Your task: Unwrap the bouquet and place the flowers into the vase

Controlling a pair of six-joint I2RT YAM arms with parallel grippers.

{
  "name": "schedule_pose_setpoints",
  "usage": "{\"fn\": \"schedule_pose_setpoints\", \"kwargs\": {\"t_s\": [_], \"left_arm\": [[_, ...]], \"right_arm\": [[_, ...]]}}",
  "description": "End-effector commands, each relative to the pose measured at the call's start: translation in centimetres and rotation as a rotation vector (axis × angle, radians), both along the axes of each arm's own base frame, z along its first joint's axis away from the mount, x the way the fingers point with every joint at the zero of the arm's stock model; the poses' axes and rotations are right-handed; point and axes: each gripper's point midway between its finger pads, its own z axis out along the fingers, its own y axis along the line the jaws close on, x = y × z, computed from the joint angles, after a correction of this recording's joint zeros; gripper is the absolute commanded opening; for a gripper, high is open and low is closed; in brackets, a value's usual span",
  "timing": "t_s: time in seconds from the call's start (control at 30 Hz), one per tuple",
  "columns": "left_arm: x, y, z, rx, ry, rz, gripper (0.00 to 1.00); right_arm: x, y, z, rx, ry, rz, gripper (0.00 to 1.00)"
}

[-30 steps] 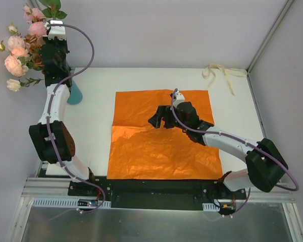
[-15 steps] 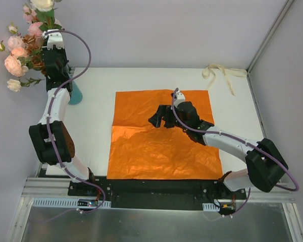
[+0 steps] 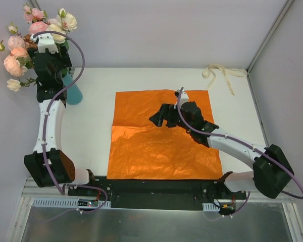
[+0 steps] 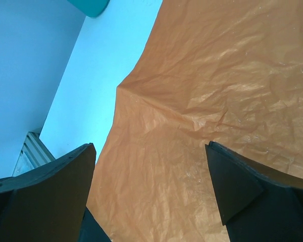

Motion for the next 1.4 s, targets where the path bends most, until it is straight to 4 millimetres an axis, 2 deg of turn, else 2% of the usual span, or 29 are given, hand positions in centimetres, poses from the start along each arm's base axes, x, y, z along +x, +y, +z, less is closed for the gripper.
{"fn": "schedule_pose_setpoints", "kwargs": {"t_s": [0.0, 0.1, 0.23, 0.33, 0.37, 0.4, 0.57, 0.8, 0.93, 1.2, 1.37], "left_arm": [[-3.1, -2.2, 4.0, -0.081, -0.044, -0.084, 0.79], [-4.6, -4.1, 4.2, -0.18, -0.006, -0.148, 0.85], [-6.6, -7.6, 4.6, -0.301, 0.016, -0.29, 0.99], [-8.1, -10.3, 4.2, -0.396, 0.038, -0.402, 0.99], [-8.7, -11.5, 3.9, -0.438, 0.051, -0.453, 0.99], [-9.2, -12.5, 3.6, -0.482, 0.064, -0.498, 0.99], [-11.9, -18.2, 0.5, -0.569, 0.164, -0.68, 0.99], [-15.4, -27.1, -6.6, -0.675, 0.405, -0.887, 0.99], [-16.6, -28.6, -8.2, -0.677, 0.457, -0.938, 0.99], [-18.1, -29.2, -11.4, -0.656, 0.485, -0.975, 0.99], [-18.6, -29.4, -14.4, -0.65, 0.508, -0.978, 0.99]], "right_arm": [[-0.3, -0.1, 1.3, 0.024, 0.014, -0.006, 0.99], [-0.3, -0.2, 0.8, 0.0, 0.07, -0.022, 0.99], [-0.5, -0.7, 1.0, -0.013, 0.116, -0.053, 0.99], [-0.5, -1.5, 1.6, -0.033, 0.123, -0.092, 0.99], [-0.8, -2.6, 1.0, -0.073, 0.159, -0.134, 0.99], [-0.1, -3.9, 1.2, -0.103, 0.153, -0.214, 0.99], [0.4, -8.7, 2.9, -0.218, 0.153, -0.425, 0.99], [-0.9, -12.1, 6.1, -0.243, 0.072, -0.482, 0.99], [-2.2, -13.0, 6.9, -0.23, 0.058, -0.47, 0.99], [-4.0, -14.6, 5.8, -0.2, 0.055, -0.481, 0.99], [-4.3, -14.8, 6.8, -0.157, 0.025, -0.478, 0.99]]}}
